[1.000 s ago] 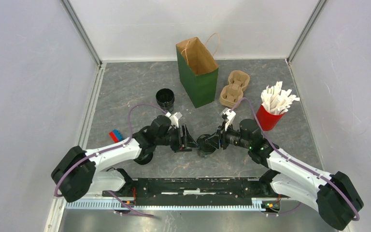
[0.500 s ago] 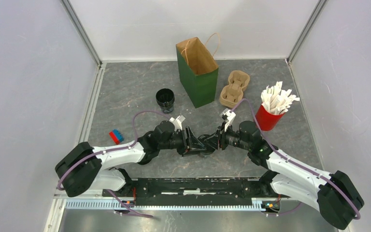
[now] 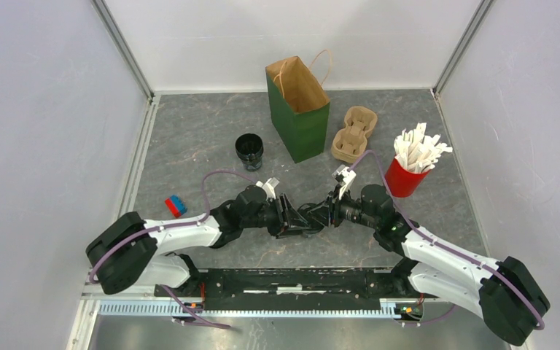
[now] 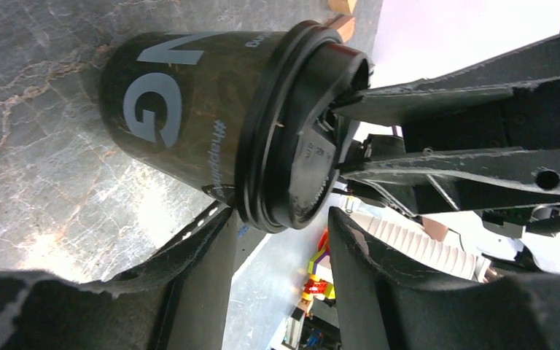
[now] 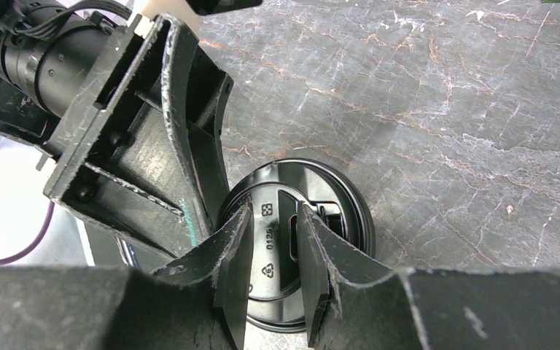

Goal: Pack the takeout coffee

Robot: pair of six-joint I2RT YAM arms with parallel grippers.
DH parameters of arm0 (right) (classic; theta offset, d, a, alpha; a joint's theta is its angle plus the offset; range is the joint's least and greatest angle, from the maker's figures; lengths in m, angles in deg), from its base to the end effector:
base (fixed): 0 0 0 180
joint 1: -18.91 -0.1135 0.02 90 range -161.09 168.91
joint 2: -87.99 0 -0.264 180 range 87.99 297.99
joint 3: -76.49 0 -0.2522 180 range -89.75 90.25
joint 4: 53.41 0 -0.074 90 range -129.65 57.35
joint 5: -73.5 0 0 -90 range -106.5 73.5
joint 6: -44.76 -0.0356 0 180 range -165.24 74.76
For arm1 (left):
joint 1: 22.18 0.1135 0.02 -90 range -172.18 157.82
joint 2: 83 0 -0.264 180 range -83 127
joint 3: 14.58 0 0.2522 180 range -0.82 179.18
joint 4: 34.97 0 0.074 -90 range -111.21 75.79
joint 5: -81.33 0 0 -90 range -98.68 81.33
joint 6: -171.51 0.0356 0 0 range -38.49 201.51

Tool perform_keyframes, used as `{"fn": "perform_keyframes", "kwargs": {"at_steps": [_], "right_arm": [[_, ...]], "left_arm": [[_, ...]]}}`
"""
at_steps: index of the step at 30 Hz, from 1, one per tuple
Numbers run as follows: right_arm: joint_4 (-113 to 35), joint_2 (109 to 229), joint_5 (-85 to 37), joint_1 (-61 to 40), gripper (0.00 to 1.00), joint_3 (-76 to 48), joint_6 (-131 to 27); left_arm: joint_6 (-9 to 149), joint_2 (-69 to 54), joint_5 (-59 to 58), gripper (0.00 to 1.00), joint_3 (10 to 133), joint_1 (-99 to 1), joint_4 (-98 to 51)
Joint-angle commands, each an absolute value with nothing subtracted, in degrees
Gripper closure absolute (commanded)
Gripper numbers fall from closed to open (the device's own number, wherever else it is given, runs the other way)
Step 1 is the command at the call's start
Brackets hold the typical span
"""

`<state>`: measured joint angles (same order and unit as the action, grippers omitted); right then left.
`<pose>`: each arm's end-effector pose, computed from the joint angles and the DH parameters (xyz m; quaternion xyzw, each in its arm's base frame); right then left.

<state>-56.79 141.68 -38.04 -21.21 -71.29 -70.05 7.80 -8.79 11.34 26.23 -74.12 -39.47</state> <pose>0.1447 0.1390 0.2007 -0.2147 0.7735 0.4372 0.4055 0.1462 -0.2065 0.1768 -0.0734 0.8495 -0.5136 0.0955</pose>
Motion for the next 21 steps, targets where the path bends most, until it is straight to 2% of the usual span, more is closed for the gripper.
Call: {"fn": "perform_keyframes", "kwargs": {"at_steps": [1,21], "right_arm": [[-56.43,141.56,-36.8,-21.53,0.65,-72.59,-70.55],[-56.64,142.12,-35.26,-21.86,0.65,-75.1,-69.37]], "left_arm": [[5.45,-7.65,9.21,0.45,26.75,-75.1,-39.6],[9.61,-7.23,2.5,0.53,27.16,-75.78,-29.47]]}}
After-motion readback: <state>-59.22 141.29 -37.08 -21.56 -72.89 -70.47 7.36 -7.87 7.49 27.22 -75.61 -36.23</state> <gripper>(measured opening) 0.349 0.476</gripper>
